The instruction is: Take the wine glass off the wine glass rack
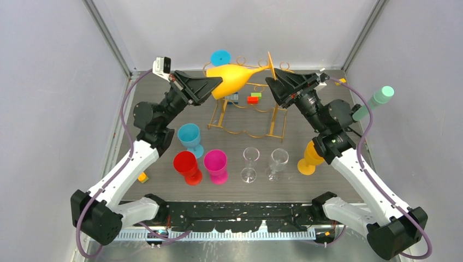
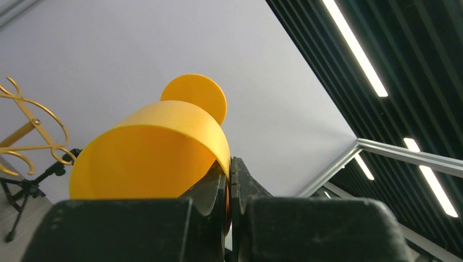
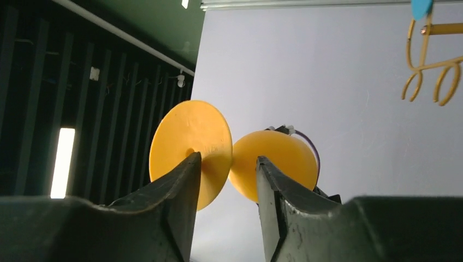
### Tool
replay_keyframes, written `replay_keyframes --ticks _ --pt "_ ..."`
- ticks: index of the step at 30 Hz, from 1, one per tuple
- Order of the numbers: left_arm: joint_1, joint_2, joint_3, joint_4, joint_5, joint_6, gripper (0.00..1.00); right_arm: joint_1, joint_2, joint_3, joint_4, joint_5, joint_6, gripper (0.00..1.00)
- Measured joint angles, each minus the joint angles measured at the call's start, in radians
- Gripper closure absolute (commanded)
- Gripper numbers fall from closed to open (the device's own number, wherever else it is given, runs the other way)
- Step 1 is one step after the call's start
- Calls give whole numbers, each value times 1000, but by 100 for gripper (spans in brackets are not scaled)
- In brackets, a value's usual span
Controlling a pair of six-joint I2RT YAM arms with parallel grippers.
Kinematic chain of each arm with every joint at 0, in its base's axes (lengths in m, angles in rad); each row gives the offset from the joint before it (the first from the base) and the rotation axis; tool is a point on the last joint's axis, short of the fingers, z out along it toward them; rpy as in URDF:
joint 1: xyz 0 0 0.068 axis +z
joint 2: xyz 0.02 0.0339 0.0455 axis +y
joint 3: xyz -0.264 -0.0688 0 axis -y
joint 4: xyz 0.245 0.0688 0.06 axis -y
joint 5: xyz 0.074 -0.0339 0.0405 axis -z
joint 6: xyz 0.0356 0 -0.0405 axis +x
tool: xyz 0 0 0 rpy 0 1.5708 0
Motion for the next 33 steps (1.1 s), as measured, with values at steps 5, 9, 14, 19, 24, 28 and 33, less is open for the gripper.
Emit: replay_keyframes --ticks 5,9,14,19,24,28,33 --pt "-5 -32 0 -92 5 86 100 2 3 -6 -54 -4 -56 23" --pt "-8 -103 33 -342 -16 245 100 3 -13 0 -169 5 -148 16" --pt "-8 -171 241 -842 -93 523 100 3 -88 43 -420 87 -322 15" --pt "-8 -153 483 -1241 -147 759 100 2 -188 126 -631 228 -528 15" --pt "-9 -101 572 -1535 -151 909 100 2 -231 191 -744 318 -683 16" --pt "-12 -26 586 -1699 -164 988 100 2 -247 205 -806 365 -755 16" --pt "-30 66 586 -1830 -206 1051 100 2 -247 206 -863 399 -796 16"
